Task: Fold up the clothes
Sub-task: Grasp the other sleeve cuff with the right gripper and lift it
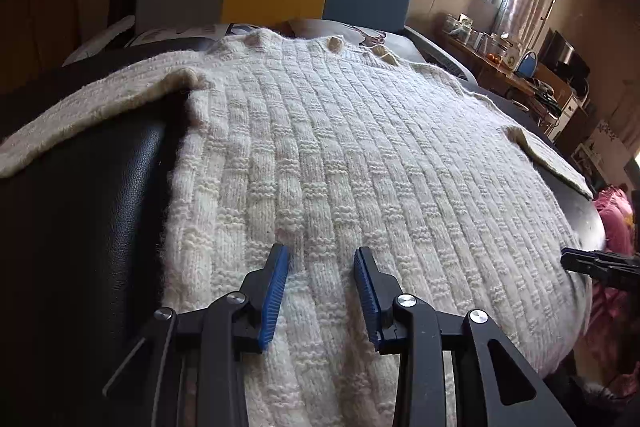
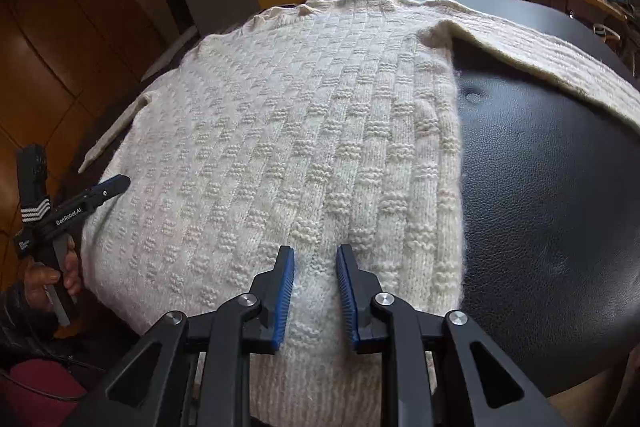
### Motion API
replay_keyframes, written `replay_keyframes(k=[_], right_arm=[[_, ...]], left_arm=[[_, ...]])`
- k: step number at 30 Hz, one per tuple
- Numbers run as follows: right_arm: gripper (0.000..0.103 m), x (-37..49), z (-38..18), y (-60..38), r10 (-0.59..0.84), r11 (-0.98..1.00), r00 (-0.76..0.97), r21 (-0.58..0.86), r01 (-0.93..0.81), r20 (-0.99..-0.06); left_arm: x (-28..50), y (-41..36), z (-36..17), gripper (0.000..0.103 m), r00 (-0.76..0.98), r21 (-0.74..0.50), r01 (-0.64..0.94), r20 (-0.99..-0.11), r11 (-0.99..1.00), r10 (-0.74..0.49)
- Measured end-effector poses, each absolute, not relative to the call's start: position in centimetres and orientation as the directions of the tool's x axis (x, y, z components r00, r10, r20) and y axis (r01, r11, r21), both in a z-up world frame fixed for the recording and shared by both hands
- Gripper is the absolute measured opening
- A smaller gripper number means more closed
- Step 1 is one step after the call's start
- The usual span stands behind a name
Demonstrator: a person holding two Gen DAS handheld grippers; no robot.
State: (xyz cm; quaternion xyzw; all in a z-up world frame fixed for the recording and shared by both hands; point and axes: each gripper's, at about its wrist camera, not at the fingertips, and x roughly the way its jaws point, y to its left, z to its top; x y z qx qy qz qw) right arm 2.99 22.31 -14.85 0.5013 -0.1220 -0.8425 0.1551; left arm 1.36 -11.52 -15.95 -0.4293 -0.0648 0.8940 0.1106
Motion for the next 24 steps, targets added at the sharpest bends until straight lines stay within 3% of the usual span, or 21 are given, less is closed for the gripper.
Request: replay_keyframes(k=[5, 11, 16, 24], right_arm=[[0.022, 2.6, -14.0, 28.0, -0.469, -0.831, -0.512, 0.555, -0.020, -0.720], [0.024, 3.8, -14.4, 42.0, -0.293, -0.598, -0.718, 0.707, -0.377, -0.631], [0.031, 3.7, -14.9, 51.7, -0.078, -0.420, -0.772, 0.723, -0.549, -0.631], [0.031, 0.6, -18.0, 58.9, -0.016, -0.238, -0.743, 0.724, -0.647, -0.669]], left_arm=[[0.2, -11.5, -14.5, 0.036, -0.597, -0.244, -0.096, -0.762, -0.965, 0.252], [-2.1, -7.1, -12.7, 0.045, -0.597, -0.193, -0.212, -0.751, -0.958, 0.283], [-4.8, -1.8, -12.7, 0.045, -0.542, -0.192, -0.319, -0.766, -0.928, 0.346], [-8.0, 3.3, -14.5, 0.046, -0.469, -0.197, -0.386, -0.799, -0.901, 0.376]])
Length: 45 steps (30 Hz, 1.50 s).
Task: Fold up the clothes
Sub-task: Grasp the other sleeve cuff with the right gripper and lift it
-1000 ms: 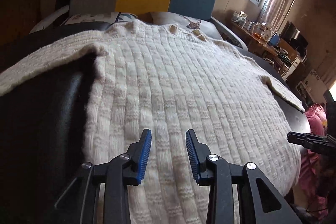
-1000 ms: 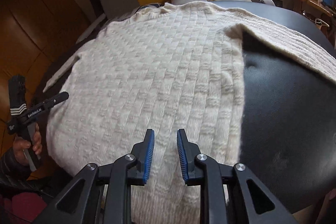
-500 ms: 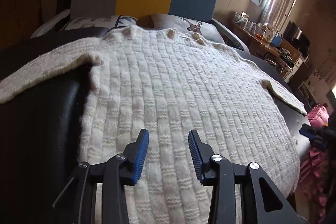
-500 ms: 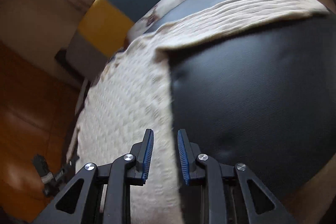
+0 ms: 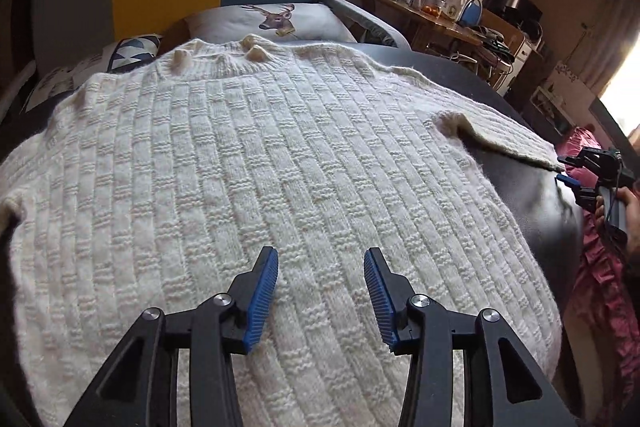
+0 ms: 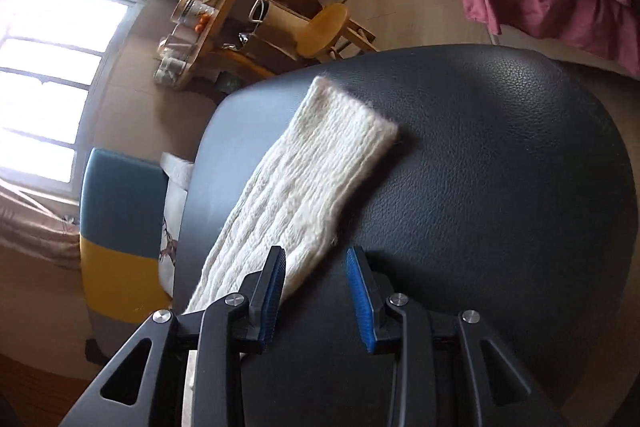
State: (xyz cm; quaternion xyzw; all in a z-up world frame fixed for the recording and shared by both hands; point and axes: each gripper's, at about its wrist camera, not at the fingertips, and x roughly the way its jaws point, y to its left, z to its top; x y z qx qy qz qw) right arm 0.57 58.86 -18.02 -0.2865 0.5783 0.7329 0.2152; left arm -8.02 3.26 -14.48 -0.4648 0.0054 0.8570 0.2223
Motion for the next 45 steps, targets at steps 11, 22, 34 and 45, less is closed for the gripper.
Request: replay_keyframes(k=[11, 22, 34, 45], right_arm=[[0.033, -0.7, -19.2, 60.8, 0.006, -0.219, -0.810, 0.789, -0.573, -0.587], [0.006, -2.7, -17.7, 59.8, 0.035, -0.404, -0.717, 0.646, -0.647, -0.696], [0.006, -9.2, -12.2, 51.8, -0.117, -0.727, -0.749, 0.570, -0.382, -0.652], [0.006, -13.4, -15.0, 42.7, -0.181, -0.896, -0.621, 0.388, -0.216, -0.763]], left_arm=[[-8.4, 2.8, -15.7, 0.054, -0.447, -0.244, -0.374, -0.798, -0.895, 0.405], [-8.0, 2.7, -15.5, 0.058, -0.434, -0.252, -0.379, -0.801, -0.890, 0.412], [-12.2, 3.4, -13.8, 0.058, -0.333, -0.450, -0.284, -0.782, -0.847, 0.527], [-21.4, 16.2, -10.0, 0.059, -0.095, -0.708, -0.310, -0.641, -0.634, 0.762]])
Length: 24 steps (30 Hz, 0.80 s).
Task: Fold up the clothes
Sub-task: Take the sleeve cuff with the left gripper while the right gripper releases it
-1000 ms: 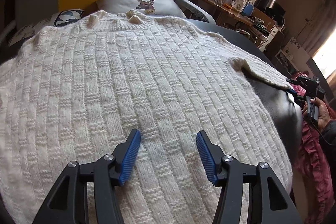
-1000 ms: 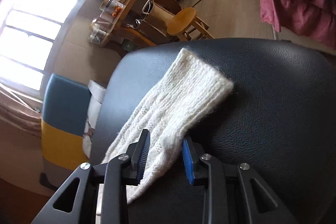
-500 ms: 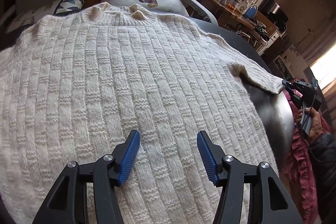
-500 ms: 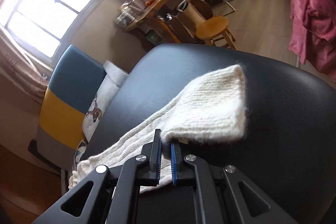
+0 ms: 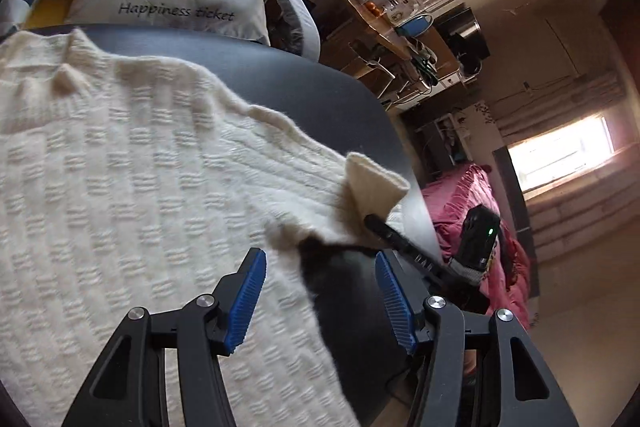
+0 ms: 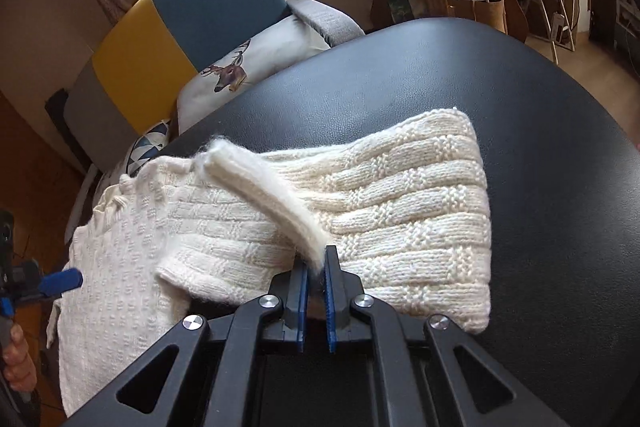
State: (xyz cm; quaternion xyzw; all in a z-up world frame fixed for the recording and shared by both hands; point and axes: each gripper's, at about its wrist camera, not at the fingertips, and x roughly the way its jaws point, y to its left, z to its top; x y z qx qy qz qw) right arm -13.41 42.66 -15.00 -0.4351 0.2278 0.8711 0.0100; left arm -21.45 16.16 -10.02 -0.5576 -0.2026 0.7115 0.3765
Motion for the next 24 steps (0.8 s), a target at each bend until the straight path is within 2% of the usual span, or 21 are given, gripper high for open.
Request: replay_keyframes(k=[2, 5, 11, 14, 17, 19, 21, 22, 23, 24], right_arm=[[0.006, -13.1, -14.9, 42.3, -0.175, -0.904, -0.626, 0.376, -0.204, -0.760], [0.006, -12.6, -14.3, 41.0, -0.121, -0.944, -0.626, 0.285, -0.168, -0.770], [0.006, -12.0, -13.2, 37.1, -0.017, -0.996, -0.624, 0.065, -0.054, -0.781], [0.006, -11.8, -13.3, 36.0, 0.016, -1.000, -0.618, -0.007, -0.018, -0.786], [0.006, -11.8, -13.6, 35.4, 0.034, -0.999, -0.610, -0.043, -0.001, -0.792], [0.006, -11.7, -13.8, 35.2, 0.037, -0.999, -0.610, -0.047, 0.001, -0.791], [0.006, -11.6, -13.9, 35.1, 0.040, -0.999, -0.610, -0.051, 0.000, -0.791], [0.008, -11.6, -13.9, 35.1, 0.043, -0.999, -0.611, -0.050, -0.005, -0.790], [0.009, -11.5, -13.8, 35.2, 0.043, -0.999, -0.614, -0.047, -0.011, -0.788], [0.009, -11.4, -13.6, 35.4, 0.043, -0.999, -0.617, -0.040, -0.018, -0.786]], left_arm=[[-22.9, 18.7, -10.4, 0.060, -0.035, -0.751, -0.279, -0.615, -0.599, 0.788], [-24.8, 22.5, -11.5, 0.060, 0.059, -0.804, -0.221, -0.576, -0.551, 0.816], [-26.5, 28.3, -14.1, 0.060, 0.172, -0.791, -0.166, -0.611, -0.589, 0.772], [-27.2, 28.7, -15.5, 0.060, 0.210, -0.805, -0.081, -0.591, -0.588, 0.779], [-27.6, 28.7, -15.7, 0.063, 0.216, -0.801, -0.071, -0.595, -0.595, 0.775], [-27.7, 28.8, -15.8, 0.062, 0.210, -0.799, -0.072, -0.597, -0.596, 0.775], [-27.5, 29.1, -15.7, 0.053, 0.196, -0.799, -0.095, -0.599, -0.593, 0.776], [-27.4, 29.3, -15.6, 0.028, 0.187, -0.790, -0.126, -0.613, -0.600, 0.768], [-27.2, 29.6, -15.4, 0.008, 0.178, -0.779, -0.156, -0.626, -0.607, 0.759], [-27.0, 29.9, -15.2, 0.008, 0.168, -0.768, -0.187, -0.639, -0.613, 0.750]])
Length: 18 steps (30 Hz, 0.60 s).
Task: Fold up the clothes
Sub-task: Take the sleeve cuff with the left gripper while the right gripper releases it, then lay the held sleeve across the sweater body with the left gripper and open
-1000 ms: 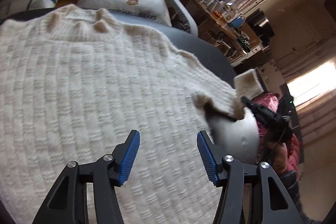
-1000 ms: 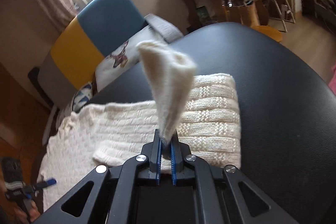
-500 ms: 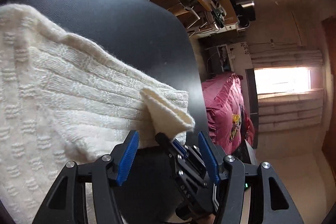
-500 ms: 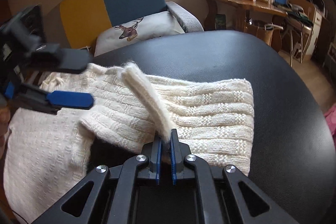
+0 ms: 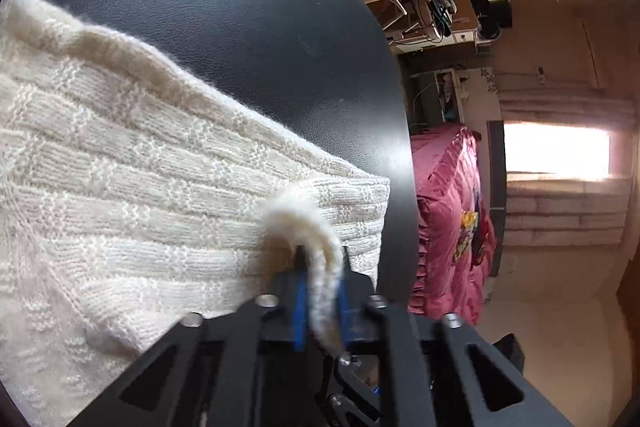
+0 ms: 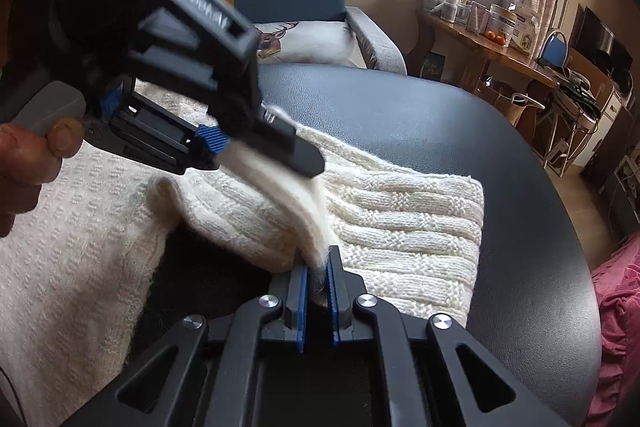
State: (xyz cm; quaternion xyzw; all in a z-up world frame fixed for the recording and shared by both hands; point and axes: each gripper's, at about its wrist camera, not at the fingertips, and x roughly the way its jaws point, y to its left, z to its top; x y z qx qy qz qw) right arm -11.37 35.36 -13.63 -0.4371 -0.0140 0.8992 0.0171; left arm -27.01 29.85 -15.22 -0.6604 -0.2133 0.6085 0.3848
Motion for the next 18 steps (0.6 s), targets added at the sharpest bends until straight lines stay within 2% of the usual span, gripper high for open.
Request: replay_keyframes(k=[2, 4, 8, 13, 16, 18], right_arm=[[0.012, -11.0, -13.3, 35.8, 0.033, -0.999, -0.622, -0.012, -0.037, -0.783], [0.023, -10.1, -12.7, 36.8, -0.001, -0.996, -0.636, 0.057, -0.068, -0.772], [0.024, -7.2, -11.5, 40.0, -0.106, -0.941, -0.694, 0.298, -0.162, -0.712], [0.034, -3.9, -12.3, 43.6, -0.316, -0.705, -0.757, 0.676, -0.216, -0.572], [0.039, -3.1, -13.8, 44.1, -0.431, -0.507, -0.788, 0.840, -0.193, -0.441], [0.048, -3.3, -14.8, 43.9, -0.485, -0.371, -0.807, 0.915, -0.158, -0.336]], left_arm=[[-26.7, 30.4, -14.9, 0.008, 0.147, -0.742, -0.245, -0.664, -0.623, 0.733], [-26.8, 30.0, -14.2, 0.008, 0.105, -0.731, -0.256, -0.672, -0.633, 0.733], [-27.6, 28.3, -10.9, 0.007, -0.008, -0.742, -0.290, -0.630, -0.605, 0.776], [-29.7, 24.6, -3.8, 0.007, -0.166, -0.723, -0.361, -0.572, -0.589, 0.803], [-30.7, 21.2, 0.1, 0.007, -0.252, -0.696, -0.389, -0.550, -0.604, 0.796], [-31.2, 18.5, 2.3, 0.007, -0.298, -0.684, -0.393, -0.537, -0.614, 0.789]])
